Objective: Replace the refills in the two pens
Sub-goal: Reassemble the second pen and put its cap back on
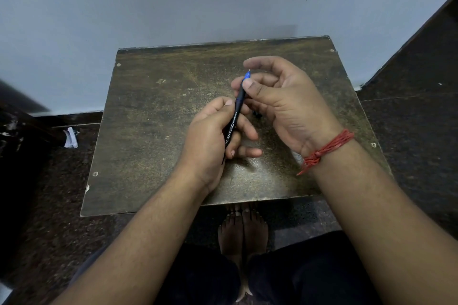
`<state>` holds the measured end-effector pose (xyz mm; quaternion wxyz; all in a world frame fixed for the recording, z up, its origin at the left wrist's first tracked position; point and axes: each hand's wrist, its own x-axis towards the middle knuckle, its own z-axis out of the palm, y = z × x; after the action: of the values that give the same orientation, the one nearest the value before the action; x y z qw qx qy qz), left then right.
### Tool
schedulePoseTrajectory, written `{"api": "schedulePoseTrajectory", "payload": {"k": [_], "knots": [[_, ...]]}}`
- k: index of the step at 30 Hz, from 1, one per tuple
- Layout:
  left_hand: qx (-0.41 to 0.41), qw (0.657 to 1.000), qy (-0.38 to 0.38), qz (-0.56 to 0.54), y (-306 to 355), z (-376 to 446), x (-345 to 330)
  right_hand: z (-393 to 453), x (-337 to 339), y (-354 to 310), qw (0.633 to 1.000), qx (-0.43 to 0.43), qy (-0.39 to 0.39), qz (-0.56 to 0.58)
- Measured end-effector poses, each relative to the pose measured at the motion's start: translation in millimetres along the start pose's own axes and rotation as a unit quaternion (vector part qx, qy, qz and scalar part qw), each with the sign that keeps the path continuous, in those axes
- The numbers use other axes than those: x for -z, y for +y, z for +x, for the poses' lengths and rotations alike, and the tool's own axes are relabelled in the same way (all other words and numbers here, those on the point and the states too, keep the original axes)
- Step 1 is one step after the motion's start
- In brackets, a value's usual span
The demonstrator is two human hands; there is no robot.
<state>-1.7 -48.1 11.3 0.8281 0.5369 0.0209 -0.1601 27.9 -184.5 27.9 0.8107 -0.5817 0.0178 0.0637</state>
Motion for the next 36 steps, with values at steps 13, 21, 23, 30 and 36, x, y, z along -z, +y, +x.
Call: {"api": "schedulePoseTrajectory", "payload": {"k": [13, 21, 23, 30, 36], "knots": [[-0.013, 1.0, 0.017, 0.006, -2.4, 1.8, 3.2, 0.4, -0.8, 0.9, 0.999, -0.019, 0.008, 0.042], [-0.007, 1.0, 0.019, 0.015, -1.0, -1.4, -1.9, 1.6, -2.0, 3.8, 1.0, -0.017, 0.02, 0.003], [-0.007, 1.0, 0.021, 0.018, -1.1, -1.2, -2.1, 1.4, -2.2, 4.5, 1.0, -0.019, 0.02, 0.008], [-0.013, 0.999, 0.028, 0.017, -1.5, -0.2, 0.0, 0.4, -1.4, 1.6, 1.0, -0.026, -0.004, 0.013], [-0.005, 0.999, 0.039, 0.005, -1.0, -0.9, -3.3, 0.3, -2.0, -0.1, 1.0, -0.02, 0.006, 0.001]]}}
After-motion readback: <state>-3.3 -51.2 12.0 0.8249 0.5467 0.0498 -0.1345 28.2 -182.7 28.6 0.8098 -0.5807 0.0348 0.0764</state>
